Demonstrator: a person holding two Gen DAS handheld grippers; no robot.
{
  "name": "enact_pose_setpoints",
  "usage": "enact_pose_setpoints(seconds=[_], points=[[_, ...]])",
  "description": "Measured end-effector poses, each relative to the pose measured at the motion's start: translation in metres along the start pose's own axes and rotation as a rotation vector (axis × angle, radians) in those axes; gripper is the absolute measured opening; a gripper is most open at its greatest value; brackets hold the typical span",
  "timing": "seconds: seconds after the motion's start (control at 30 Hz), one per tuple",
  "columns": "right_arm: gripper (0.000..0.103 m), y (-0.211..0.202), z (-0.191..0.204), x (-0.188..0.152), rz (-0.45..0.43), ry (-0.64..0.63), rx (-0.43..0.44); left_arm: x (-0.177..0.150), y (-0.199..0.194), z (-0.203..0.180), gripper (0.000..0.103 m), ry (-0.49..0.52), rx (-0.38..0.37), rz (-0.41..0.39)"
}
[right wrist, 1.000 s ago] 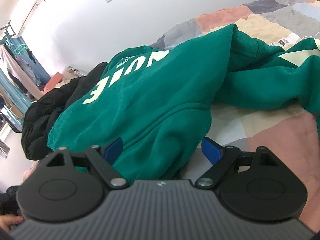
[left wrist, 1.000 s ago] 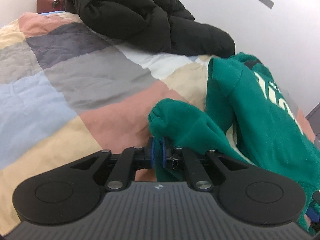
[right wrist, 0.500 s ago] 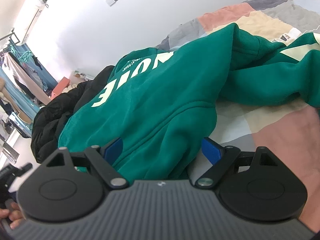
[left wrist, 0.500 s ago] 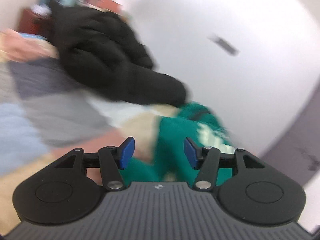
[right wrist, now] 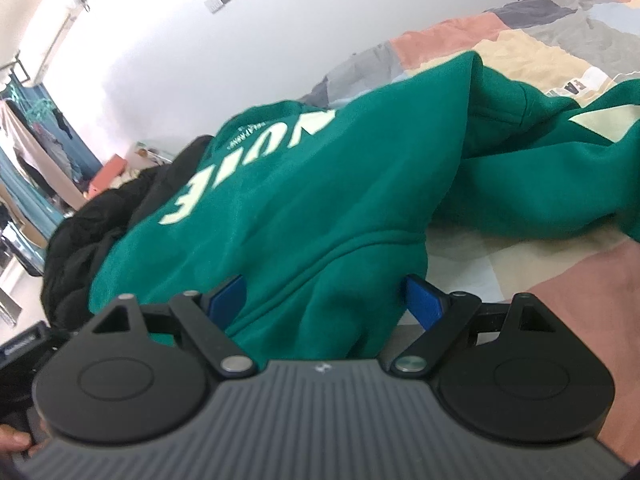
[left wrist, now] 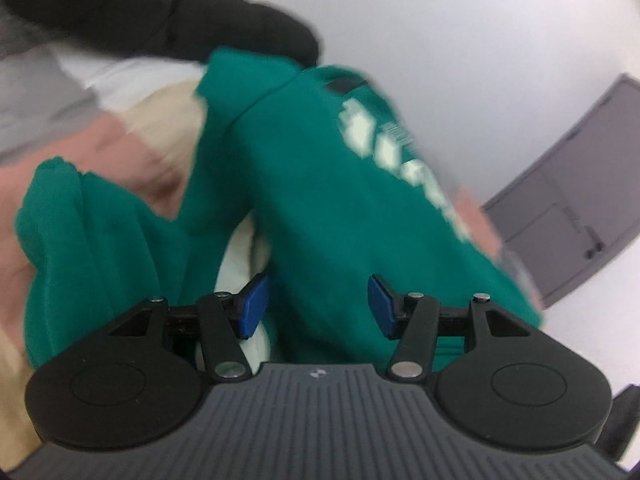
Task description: Fold large clothes
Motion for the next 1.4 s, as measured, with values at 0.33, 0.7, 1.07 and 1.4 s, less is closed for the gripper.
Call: enact_pose_setpoints(seconds=[0.33, 0.7, 1.07, 1.4], points=[[0.082, 0.03, -0.015, 0.003, 0.031, 0.101, 0.045, 0.008, 0.016, 0.003, 0.061, -0.07, -0.147, 0.041], [0.075, 0.017, 0.017, 0.026, -0.07, 0.142, 0.324, -0.01, 0.03, -0.019, 0.06, -0.02, -0.268, 0.153], [0.018, 0.024, 0.017, 0.022, -0.044, 0.04, 0.243, 0.0, -0.01, -0.042, 0.007, 0.109, -0.261, 0.001], [0.017, -0.165, 0.097, 0.097, -0.397, -0.094, 0.549, 0.056, -0.198, -0.109, 0.007, 0.161, -0.578, -0.258]])
Point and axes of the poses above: each gripper's, at about its wrist camera, not at the fingertips, and y roughly the way its jaws point, z to its left, x to its top, the point moved 10 cm from there along y, roughly the way its jaws point, and after that the axes turned 7 degrees about -y, right-handed, at the moved point
